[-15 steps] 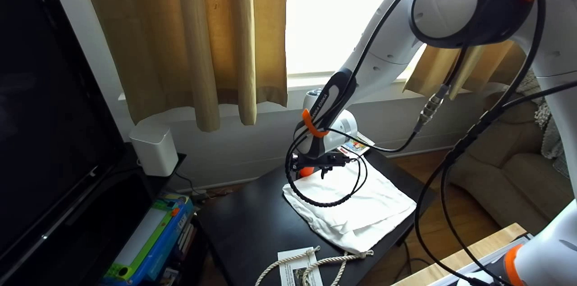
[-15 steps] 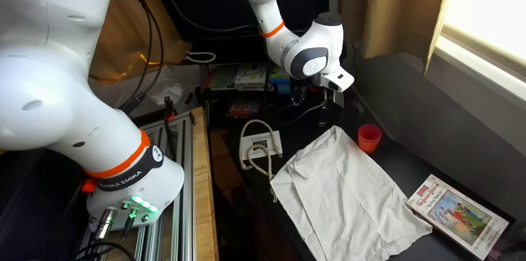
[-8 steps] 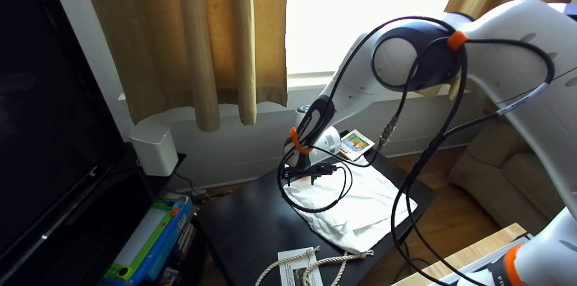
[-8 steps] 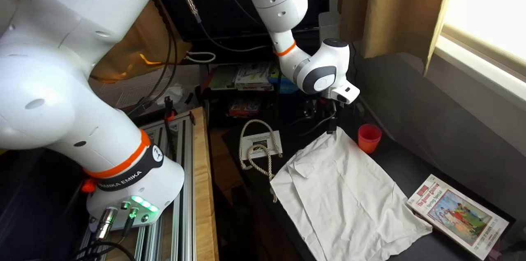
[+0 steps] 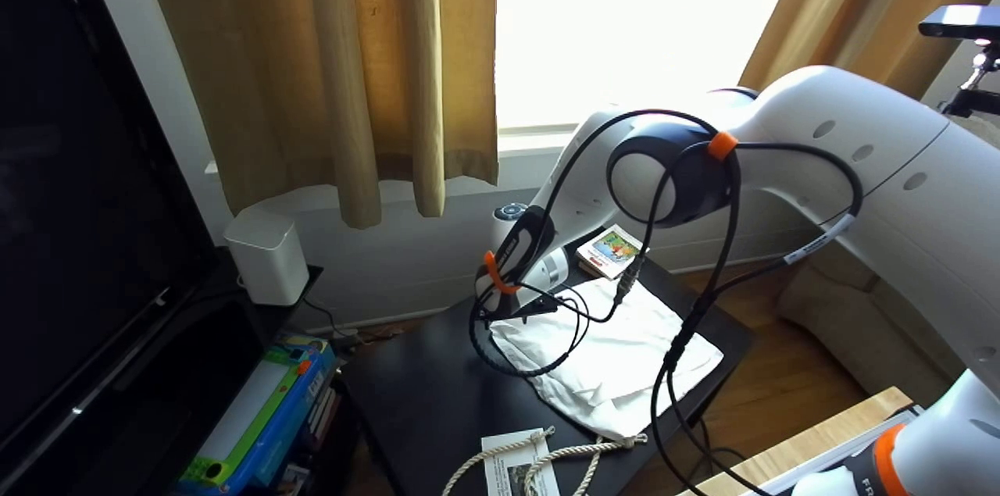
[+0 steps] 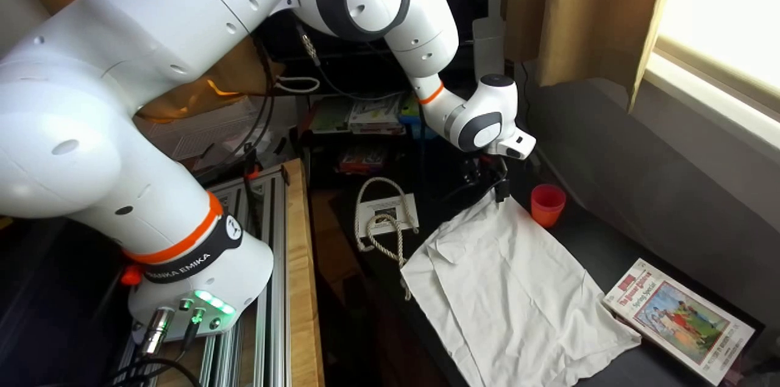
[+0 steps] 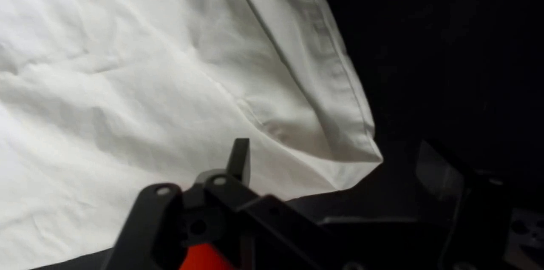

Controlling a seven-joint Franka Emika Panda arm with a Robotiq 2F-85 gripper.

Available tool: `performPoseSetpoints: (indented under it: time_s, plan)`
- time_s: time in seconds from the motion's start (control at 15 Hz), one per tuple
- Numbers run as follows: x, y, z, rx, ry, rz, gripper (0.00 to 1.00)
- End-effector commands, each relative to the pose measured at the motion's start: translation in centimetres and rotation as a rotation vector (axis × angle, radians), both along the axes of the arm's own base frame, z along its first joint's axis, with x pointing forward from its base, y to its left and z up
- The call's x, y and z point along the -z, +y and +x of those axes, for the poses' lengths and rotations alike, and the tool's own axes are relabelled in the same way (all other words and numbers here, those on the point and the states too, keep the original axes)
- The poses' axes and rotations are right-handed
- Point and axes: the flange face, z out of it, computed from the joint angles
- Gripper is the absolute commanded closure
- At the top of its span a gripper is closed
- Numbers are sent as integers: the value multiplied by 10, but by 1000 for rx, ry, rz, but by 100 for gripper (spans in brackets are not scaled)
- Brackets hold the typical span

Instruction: Fold the white towel

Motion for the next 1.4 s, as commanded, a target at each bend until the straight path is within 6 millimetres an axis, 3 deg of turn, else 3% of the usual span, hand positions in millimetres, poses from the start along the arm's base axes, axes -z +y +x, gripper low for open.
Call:
performPoseSetpoints:
  time_s: [0.0,0.6,0.67,0.8,1.33]
  plan:
    - [21,4,9,-37,-18,-20,26]
    - [37,6,20,-51,-33,-22,96]
    - [37,7,21,-47,-38,-19,58]
    - [33,8,23,-48,-43,-19,57]
    - [30,19,25,-59,-29,-3,1]
